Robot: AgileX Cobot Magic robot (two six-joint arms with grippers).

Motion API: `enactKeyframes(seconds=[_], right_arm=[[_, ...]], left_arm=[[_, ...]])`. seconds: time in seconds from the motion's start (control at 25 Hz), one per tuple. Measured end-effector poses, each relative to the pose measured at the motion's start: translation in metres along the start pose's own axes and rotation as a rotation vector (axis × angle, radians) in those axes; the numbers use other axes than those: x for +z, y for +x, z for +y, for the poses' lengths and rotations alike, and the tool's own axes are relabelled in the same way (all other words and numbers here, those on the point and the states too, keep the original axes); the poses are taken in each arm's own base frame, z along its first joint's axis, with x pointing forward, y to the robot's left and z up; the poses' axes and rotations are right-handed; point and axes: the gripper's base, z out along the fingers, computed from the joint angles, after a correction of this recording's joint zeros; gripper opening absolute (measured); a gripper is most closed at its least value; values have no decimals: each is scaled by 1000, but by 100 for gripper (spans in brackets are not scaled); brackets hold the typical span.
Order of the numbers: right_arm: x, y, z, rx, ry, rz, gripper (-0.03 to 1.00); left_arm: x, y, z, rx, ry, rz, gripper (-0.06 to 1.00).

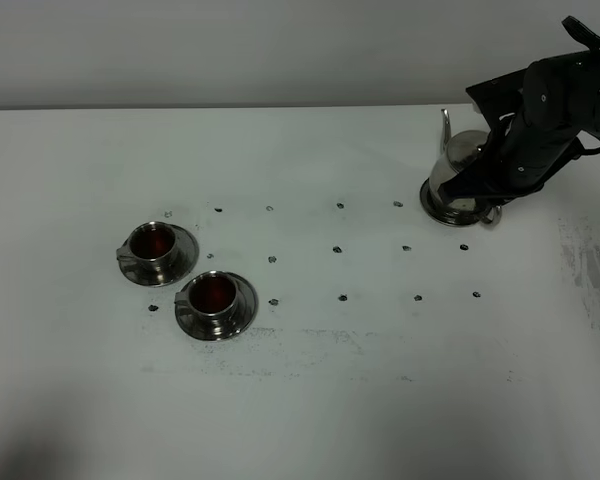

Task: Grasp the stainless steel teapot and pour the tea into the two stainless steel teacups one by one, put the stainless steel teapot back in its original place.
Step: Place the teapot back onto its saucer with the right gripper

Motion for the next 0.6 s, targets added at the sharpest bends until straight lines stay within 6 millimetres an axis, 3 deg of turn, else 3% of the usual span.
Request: enactKeyframes(seconds=[0.32,0.4,0.6], right_arm=[[0,0,1,-9,-5,5,19],[0,0,2,-7,-8,3,27],[-2,-1,2,-6,-7,-6,58]], left_arm=[[0,0,0,-1,0,0,36],[0,0,0,-1,0,0,36],[0,0,0,-1,0,0,36]])
